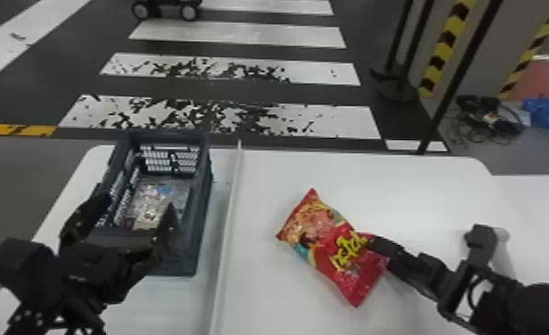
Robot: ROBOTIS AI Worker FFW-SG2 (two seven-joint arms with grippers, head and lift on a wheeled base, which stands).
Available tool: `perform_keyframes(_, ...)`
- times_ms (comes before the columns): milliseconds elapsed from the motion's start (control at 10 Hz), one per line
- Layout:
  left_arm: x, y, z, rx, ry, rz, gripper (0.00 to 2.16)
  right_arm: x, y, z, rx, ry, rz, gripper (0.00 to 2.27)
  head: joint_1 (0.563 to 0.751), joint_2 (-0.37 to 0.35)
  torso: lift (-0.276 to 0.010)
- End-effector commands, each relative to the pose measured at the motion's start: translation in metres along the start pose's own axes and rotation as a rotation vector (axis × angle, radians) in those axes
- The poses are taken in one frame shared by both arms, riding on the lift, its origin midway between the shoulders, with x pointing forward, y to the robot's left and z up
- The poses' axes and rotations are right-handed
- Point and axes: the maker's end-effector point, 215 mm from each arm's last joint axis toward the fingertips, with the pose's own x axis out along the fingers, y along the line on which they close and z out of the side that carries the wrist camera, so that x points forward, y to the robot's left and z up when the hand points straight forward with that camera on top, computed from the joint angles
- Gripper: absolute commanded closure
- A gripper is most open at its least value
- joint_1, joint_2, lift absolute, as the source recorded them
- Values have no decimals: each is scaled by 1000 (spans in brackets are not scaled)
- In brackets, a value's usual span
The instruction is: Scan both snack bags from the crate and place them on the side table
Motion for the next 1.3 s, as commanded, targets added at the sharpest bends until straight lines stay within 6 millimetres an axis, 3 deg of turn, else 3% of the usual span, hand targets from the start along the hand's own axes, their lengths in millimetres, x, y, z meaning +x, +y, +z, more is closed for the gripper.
perform_keyframes(0, 1, 0, -2, -2, 3, -1, 39, 4, -2, -1, -4, 16, -10, 66, 695, -48, -98)
perform_keyframes(100, 2, -1, -5, -2, 9, -3, 39, 9, 0, -3, -3, 29, -9, 70, 695, -48, -98)
perform_keyframes(200, 2, -2, -5, -2, 7, -9, 39, 13, -1, -6, -11, 43, -17, 323, 695, -45, -98)
perform_keyframes(400, 3, -1, -7, -3, 10, -8, 39, 15, -6, -20, -38, 99, -56, 2186, 695, -38, -98)
perform_keyframes(600, 4, -3, -11, -7, 15, -9, 39, 11, -6, -15, -61, 70, -37, 2253, 695, -33, -98)
perform_keyframes(800, 4, -3, -13, -9, 17, -8, 39, -5, 13, 12, -85, -8, 0, 2253, 695, -38, -98)
perform_keyframes(900, 4, -2, -14, -8, 19, -8, 39, -20, 22, 34, -148, -64, -23, 2253, 695, -43, -98)
perform_keyframes(1100, 5, -5, -13, -13, 15, -13, 39, -56, 40, 95, -476, -263, -188, 2253, 695, -84, -98)
perform_keyframes(1200, 6, -7, -13, -15, 16, -16, 39, -74, 62, 115, -647, -349, -241, 2253, 695, -115, -98)
